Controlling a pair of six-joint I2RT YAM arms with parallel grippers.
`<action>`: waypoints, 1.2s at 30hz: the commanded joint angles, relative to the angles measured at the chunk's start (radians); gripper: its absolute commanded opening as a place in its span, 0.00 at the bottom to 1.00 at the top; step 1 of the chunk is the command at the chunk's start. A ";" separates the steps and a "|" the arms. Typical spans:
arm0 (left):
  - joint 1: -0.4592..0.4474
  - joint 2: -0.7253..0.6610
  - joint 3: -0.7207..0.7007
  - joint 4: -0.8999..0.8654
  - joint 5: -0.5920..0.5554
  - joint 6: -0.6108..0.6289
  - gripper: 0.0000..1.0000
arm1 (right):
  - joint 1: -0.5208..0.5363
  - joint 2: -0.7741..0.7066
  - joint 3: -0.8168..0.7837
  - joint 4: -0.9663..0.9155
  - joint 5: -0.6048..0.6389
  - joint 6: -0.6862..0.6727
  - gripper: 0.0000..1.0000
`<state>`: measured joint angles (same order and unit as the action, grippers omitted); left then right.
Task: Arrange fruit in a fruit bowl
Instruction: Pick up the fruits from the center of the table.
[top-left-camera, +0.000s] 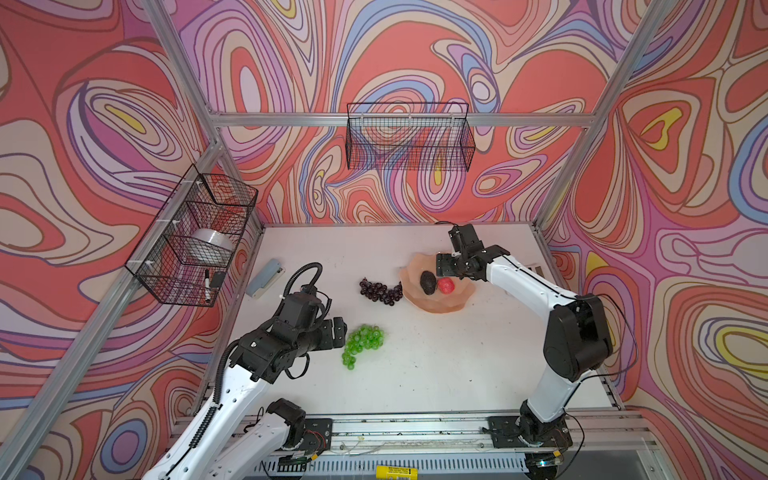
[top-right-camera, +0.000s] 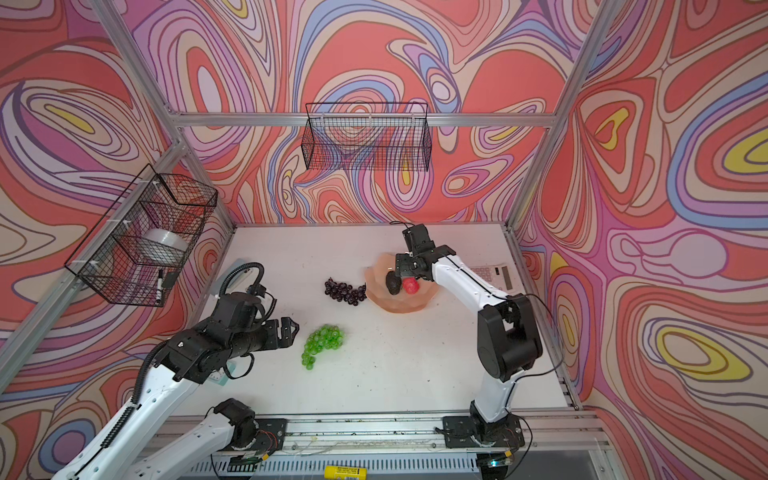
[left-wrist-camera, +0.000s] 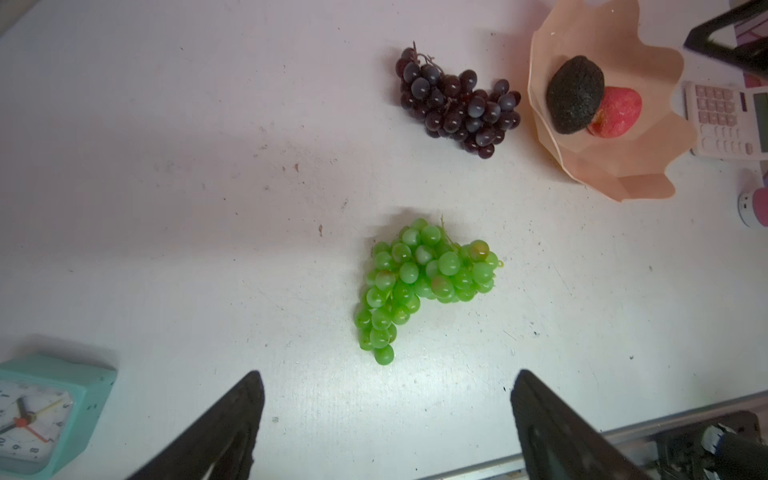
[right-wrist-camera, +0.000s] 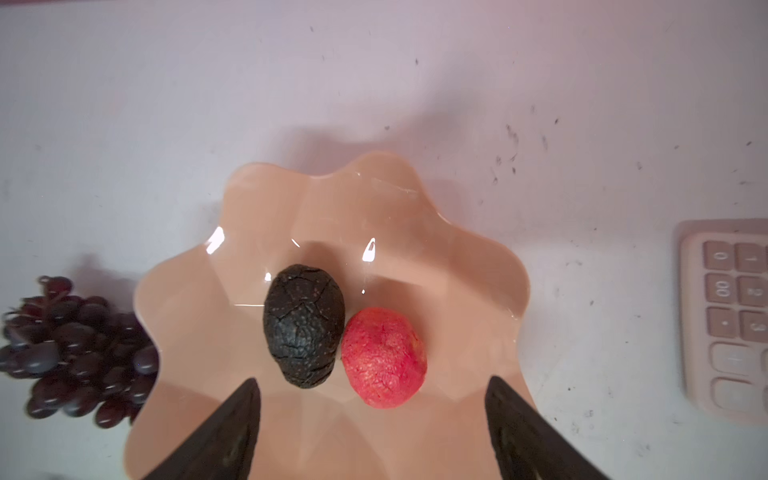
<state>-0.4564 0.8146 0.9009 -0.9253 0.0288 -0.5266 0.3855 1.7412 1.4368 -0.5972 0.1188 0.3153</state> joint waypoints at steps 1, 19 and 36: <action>0.006 0.023 0.007 -0.057 0.137 0.038 0.90 | -0.002 -0.061 0.017 -0.005 -0.021 0.003 0.92; -0.278 0.320 0.060 -0.097 -0.014 0.019 0.85 | -0.007 -0.221 -0.083 0.050 -0.038 -0.013 0.98; -0.329 0.516 0.099 0.046 -0.173 0.145 1.00 | -0.034 -0.348 -0.141 0.028 -0.020 -0.025 0.98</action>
<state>-0.7803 1.3037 0.9848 -0.9100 -0.0978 -0.4046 0.3592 1.4288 1.3014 -0.5507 0.0788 0.3031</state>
